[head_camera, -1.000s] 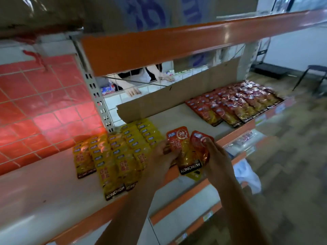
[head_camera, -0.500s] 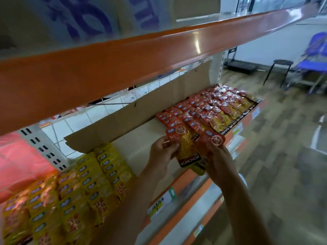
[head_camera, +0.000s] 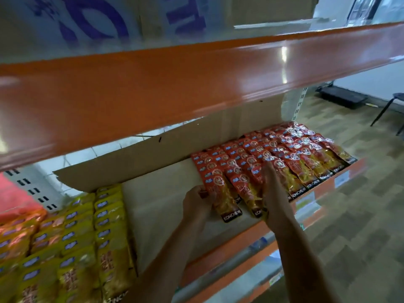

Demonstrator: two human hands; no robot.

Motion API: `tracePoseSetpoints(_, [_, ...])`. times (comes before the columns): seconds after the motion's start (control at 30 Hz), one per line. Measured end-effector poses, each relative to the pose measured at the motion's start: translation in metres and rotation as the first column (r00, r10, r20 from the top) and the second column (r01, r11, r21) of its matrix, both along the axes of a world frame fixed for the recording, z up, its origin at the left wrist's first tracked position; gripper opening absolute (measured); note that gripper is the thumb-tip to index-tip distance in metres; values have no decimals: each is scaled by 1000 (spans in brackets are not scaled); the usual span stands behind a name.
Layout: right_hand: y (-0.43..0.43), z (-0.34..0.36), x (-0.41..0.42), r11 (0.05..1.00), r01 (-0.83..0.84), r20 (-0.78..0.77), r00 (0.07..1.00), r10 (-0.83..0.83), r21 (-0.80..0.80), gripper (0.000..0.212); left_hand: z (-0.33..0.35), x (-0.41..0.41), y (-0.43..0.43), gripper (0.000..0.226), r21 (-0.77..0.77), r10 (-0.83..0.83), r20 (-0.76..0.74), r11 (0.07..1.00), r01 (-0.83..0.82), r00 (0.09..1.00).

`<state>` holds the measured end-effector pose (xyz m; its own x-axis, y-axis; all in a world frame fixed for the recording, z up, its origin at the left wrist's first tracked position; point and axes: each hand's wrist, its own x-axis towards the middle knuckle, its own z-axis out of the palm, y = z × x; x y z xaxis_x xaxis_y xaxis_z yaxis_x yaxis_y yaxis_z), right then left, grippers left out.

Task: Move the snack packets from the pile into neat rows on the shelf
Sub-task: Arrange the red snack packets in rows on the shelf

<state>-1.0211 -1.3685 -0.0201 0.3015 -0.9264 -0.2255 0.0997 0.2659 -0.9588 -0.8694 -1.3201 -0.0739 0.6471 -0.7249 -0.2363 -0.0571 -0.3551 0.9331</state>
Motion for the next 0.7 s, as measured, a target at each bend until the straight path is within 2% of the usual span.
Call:
tracePoseSetpoints(0.03, [-9,-3,-3,1000,-10,-20,1000,10,25,75,-1,-4,-3,10,2,18,24,1000,-18,1000])
tracePoseSetpoints(0.07, [-19,-6,-4,999,-13,-43,999,14,39,69,-1,-8,-5,11,6,31,50,999,-31,998])
tracePoseSetpoints(0.17, [-38,-10,-4,998,-57,-99,993,57,7,31,1,-18,-8,16,40,42,162,998,-49,986])
tracePoseSetpoints(0.23, [-46,-13,-4,997,-72,-139,988,70,-10,18,3,-24,-8,20,51,67,232,995,-81,970])
tracePoseSetpoints(0.4, [-57,-14,-4,989,-149,-146,978,146,-11,7,4,-34,-9,33,70,126,319,985,-156,939])
tracePoseSetpoints(0.53, [-63,-21,-4,977,-211,-142,967,210,12,12,5,-39,-7,37,72,124,370,984,-162,921])
tracePoseSetpoints(0.6, [-63,-22,-5,973,-229,-155,963,221,-35,9,6,-41,-7,43,62,147,375,981,-183,915])
tracePoseSetpoints(0.7, [-63,-22,-6,940,-295,-241,938,250,-173,19,6,-45,-7,50,83,180,427,968,-237,886])
